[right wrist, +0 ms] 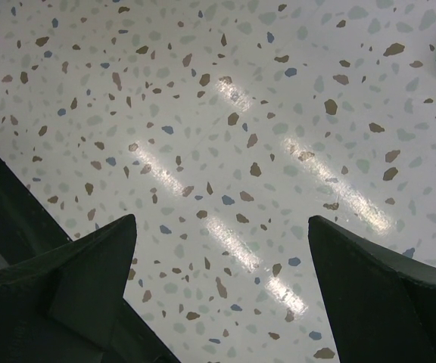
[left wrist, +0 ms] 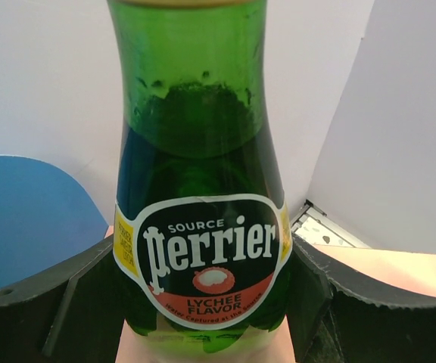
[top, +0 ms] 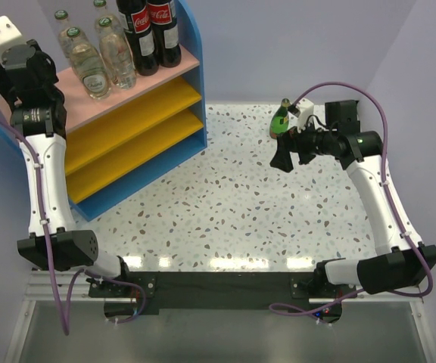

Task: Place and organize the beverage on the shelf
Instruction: Place the drink on the shelf.

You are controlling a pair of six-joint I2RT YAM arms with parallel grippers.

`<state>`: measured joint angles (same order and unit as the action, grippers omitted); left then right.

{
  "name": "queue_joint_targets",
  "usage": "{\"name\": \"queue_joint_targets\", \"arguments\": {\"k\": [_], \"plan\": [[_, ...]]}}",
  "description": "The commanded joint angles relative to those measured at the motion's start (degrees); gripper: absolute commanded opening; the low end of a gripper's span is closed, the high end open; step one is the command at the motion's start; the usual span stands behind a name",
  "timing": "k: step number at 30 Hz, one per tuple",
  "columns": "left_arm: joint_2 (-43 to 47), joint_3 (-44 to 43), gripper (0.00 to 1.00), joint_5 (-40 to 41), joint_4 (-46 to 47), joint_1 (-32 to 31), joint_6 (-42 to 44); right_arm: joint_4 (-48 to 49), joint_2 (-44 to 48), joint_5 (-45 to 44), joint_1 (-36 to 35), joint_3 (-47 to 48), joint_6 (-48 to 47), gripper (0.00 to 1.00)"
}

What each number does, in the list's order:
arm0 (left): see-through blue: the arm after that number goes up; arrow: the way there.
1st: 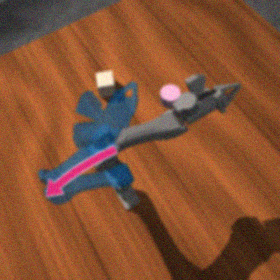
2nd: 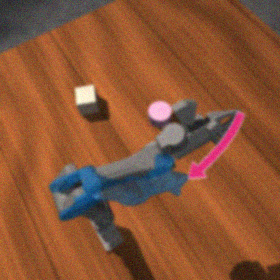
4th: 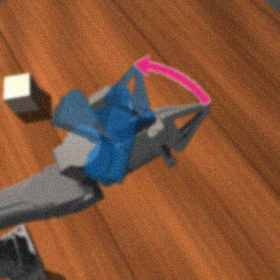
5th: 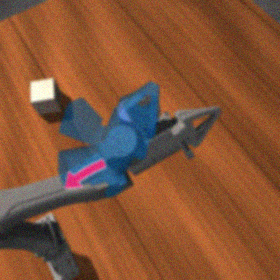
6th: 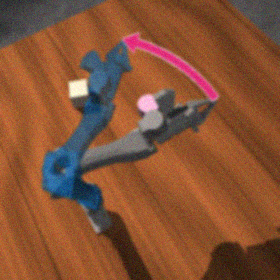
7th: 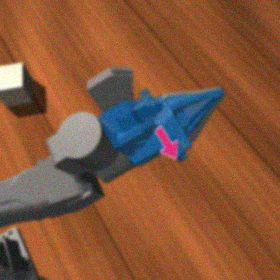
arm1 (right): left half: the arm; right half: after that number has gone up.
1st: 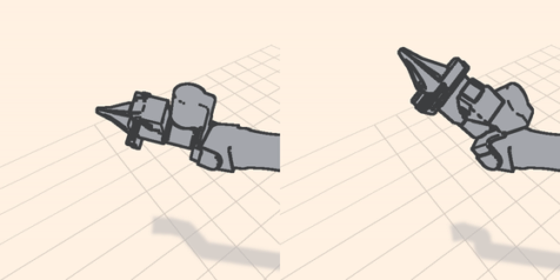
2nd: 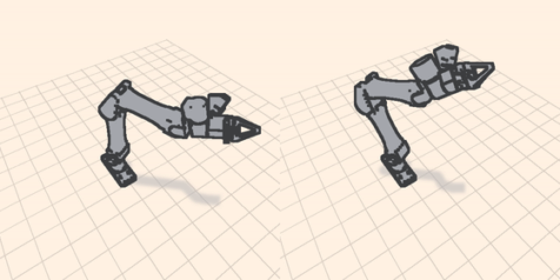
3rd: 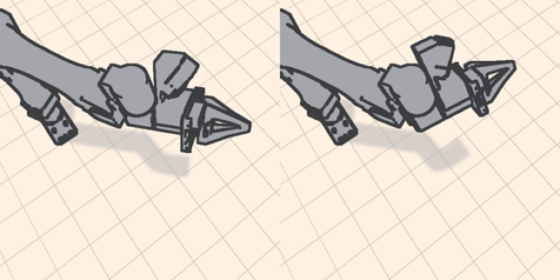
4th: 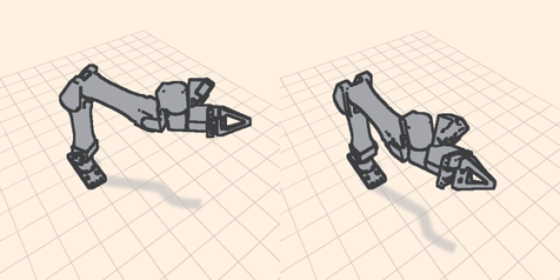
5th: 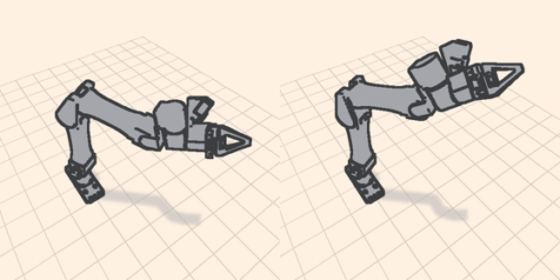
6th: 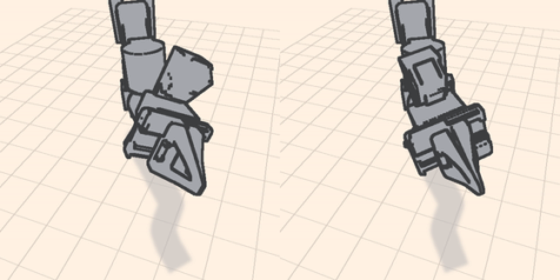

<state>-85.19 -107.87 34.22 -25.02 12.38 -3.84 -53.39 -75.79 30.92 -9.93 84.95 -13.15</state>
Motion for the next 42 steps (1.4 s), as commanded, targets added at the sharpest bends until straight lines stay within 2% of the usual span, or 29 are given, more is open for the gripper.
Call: {"name": "queue_joint_targets", "arguments": {"k": [1,7,18,28,33,36,39,42], "plan": [[3.71,-1.02,0.63,-0.64,7.44,0.71,-0.91,-0.67,0.20,-0.24,0.27,1.71,-0.83,0.99],[3.80,-1.99,0.85,-1.35,7.00,0.71,-0.91,-0.67,0.38,0.02,0.35,1.63,-0.83,0.99],[4.50,-7.08,1.00,-4.76,4.54,0.71,-2.14,-0.84,0.82,0.46,0.44,1.80,-0.92,0.99],[5.73,-17.18,1.00,-12.94,1.99,0.63,-5.13,-1.10,1.17,1.07,0.35,2.68,-2.76,0.99],[8.89,-18.34,1.00,-19.00,1.11,0.62,-6.44,-1.55,0.82,0.82,0.35,4.17,-4.87,0.99],[12.23,-16.15,1.00,-26.90,0.49,0.54,-7.24,-0.93,0.21,-1.81,0.35,5.84,-5.40,0.99],[17.41,-8.43,1.00,-37.00,1.90,-0.07,-8.20,0.47,-1.11,-5.67,0.44,7.33,-4.43,0.99],[23.12,0.19,1.00,-43.69,2.51,-1.31,-8.82,3.02,-2.61,-10.94,0.44,7.78,-1.19,0.99]]}}
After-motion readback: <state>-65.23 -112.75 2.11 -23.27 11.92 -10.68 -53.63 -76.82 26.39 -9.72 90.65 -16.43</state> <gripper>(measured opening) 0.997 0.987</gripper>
